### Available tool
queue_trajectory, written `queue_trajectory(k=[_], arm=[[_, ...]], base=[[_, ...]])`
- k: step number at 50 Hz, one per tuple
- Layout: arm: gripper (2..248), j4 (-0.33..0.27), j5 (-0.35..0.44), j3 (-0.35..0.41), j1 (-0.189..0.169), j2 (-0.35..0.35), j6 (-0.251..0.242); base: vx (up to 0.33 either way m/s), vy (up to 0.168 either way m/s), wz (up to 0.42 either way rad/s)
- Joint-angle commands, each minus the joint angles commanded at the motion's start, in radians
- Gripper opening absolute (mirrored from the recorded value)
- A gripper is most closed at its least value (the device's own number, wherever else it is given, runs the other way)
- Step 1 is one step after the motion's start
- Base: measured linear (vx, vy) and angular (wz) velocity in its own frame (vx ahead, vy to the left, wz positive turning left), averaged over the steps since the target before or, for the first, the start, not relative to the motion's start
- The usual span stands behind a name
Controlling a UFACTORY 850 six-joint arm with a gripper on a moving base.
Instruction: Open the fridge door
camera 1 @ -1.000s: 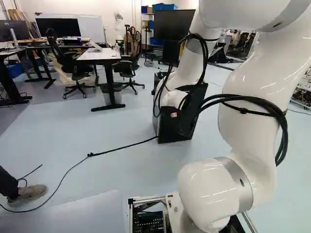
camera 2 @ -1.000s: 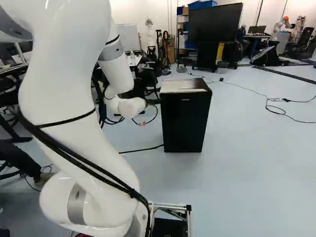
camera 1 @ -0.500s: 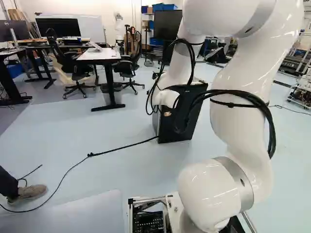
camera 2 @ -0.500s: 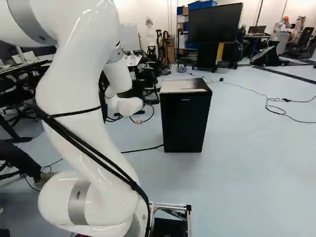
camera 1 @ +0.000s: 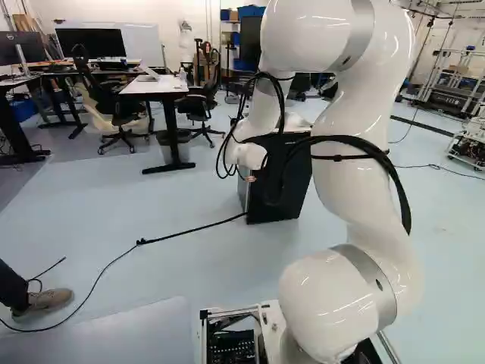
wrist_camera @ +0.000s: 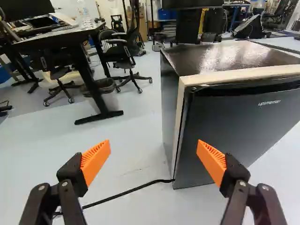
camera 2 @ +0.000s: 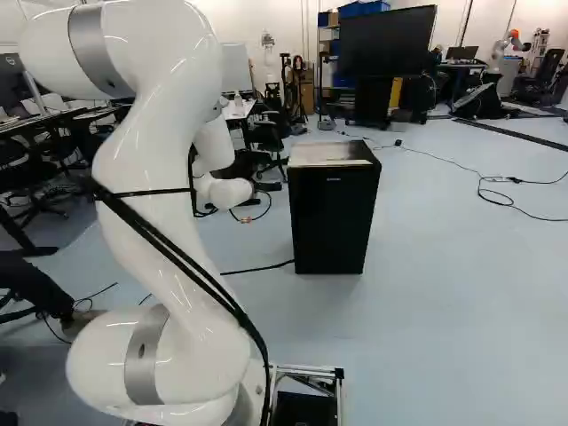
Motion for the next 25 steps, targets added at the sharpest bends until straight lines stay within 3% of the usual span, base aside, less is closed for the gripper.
queue_trajectory(k=[25], arm=[[247,0.122,0.072,-0.132,0.018,-0.146,0.000]], base=[[0.000,0.000,0.000]])
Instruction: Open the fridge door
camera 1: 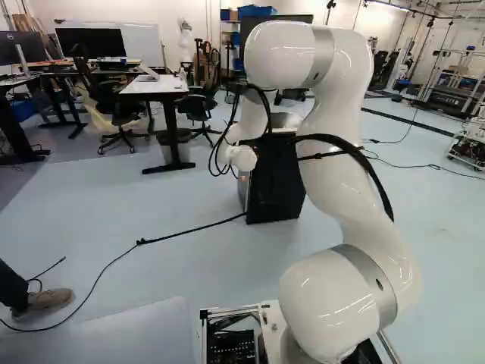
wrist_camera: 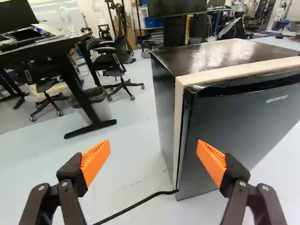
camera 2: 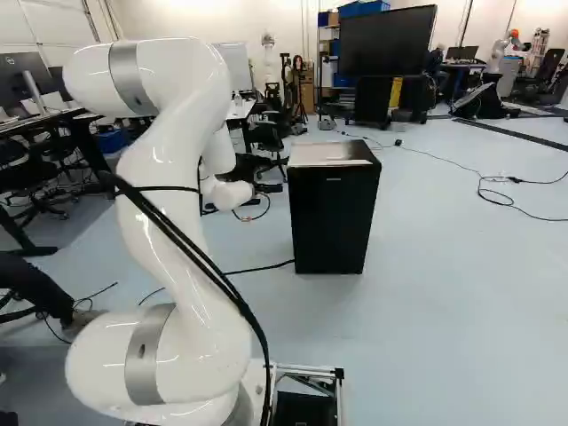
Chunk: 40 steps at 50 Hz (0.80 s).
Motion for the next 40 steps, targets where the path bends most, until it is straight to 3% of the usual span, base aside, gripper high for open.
queue_trajectory(k=[40], arm=[[247,0.203,0.125,-0.079,0.000,-0.132,0.000]], base=[[0.000,0.000,0.000]])
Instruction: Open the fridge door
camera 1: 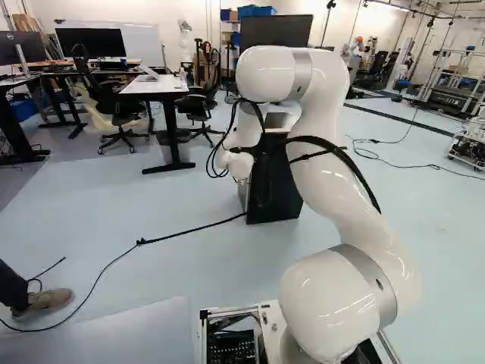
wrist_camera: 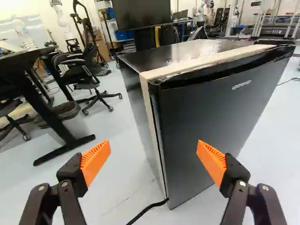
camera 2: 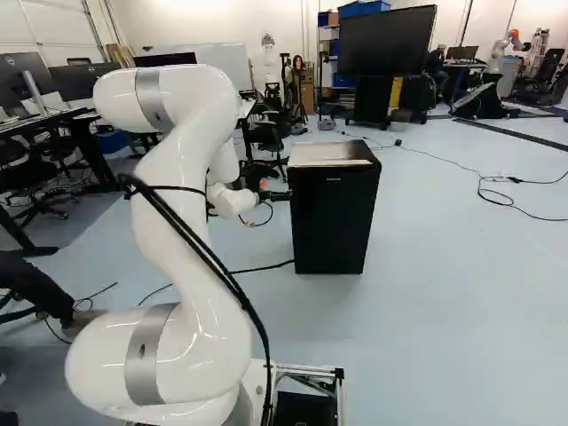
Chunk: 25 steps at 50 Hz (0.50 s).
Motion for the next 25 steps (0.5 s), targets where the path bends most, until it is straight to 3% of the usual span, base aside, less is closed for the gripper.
queue_trajectory(k=[25], arm=[[247,0.111,0.073,-0.071,-0.004,-0.061,0.000]], base=[[0.000,0.000,0.000]])
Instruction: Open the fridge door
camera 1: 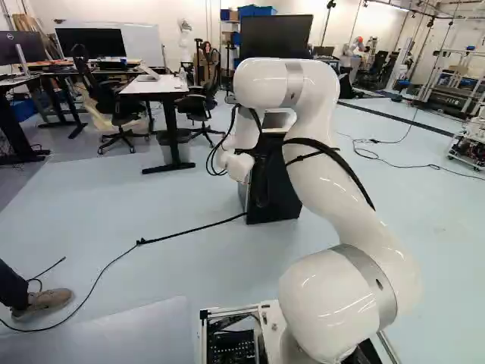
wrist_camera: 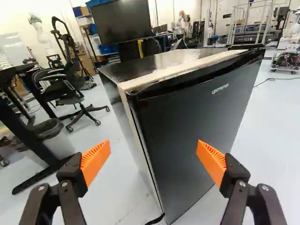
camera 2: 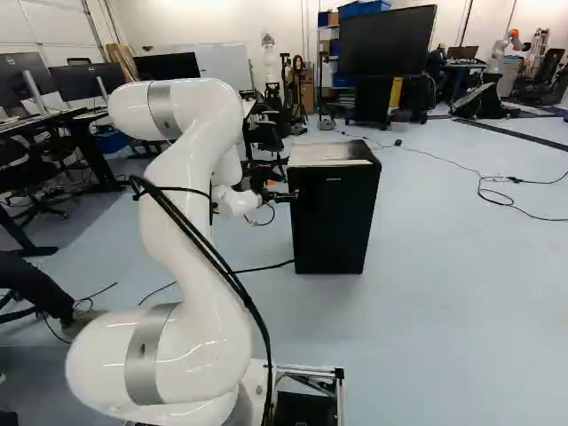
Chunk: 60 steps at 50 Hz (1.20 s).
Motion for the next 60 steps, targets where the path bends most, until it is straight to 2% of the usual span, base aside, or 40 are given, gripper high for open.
queue_trajectory(k=[41,60], arm=[[247,0.005,0.005,-0.117,-0.021,-0.073,0.000],[247,0.005,0.034,-0.142,-0.032,-0.089,0.000]], base=[[0.000,0.000,0.000],[0.000,0.000,0.000]])
